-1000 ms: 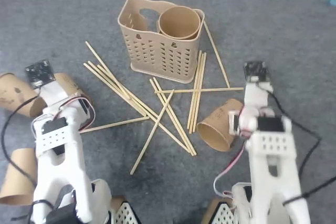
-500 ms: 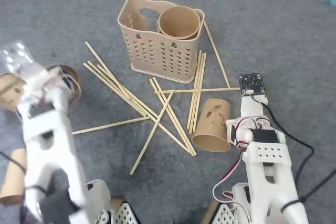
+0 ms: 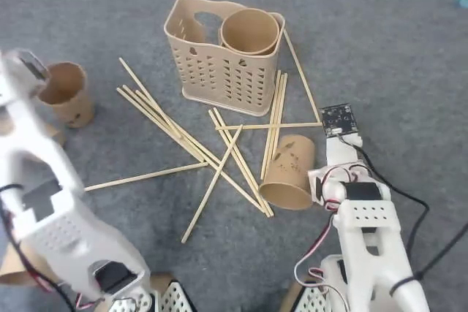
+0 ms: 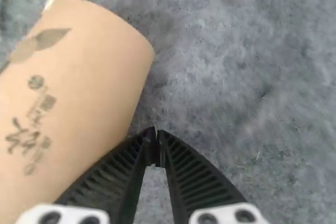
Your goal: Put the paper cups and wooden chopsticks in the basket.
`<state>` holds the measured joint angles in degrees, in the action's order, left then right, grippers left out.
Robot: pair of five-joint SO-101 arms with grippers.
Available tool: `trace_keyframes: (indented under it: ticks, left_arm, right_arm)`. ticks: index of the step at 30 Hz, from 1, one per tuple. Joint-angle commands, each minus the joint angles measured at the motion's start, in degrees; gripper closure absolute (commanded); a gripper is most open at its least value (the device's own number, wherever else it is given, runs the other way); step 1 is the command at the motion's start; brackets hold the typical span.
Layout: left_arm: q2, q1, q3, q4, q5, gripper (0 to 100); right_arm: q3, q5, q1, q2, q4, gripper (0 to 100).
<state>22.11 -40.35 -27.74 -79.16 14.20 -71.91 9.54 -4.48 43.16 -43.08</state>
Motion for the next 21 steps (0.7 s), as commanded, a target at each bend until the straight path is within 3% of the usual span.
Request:
trace_keyframes:
  ticks: [1, 6, 11, 17, 21]
  left_arm:
    - [0.26, 1.67, -19.74, -12.57, -3.69, 88]
    - [0.79, 4.66, -28.70, -21.63, -8.35, 86]
    - [0.62, 6.42, -23.43, -21.45, -11.78, 74]
    - [0.79, 8.26, -14.64, -20.92, -15.21, 75]
    - [0.88, 8.35, -10.59, -16.35, -15.21, 75]
  right_arm:
    - [0.35, 0.88, -0.31, 1.10, 1.01, 99.1]
    - [0.26, 0.97, -0.31, 1.10, 0.92, 99.1]
    - [0.26, 0.97, -0.31, 1.10, 0.92, 99.1]
    - [0.26, 1.05, -0.31, 1.10, 0.92, 99.1]
    - [0.09, 1.05, -0.31, 1.27, 0.92, 99.1]
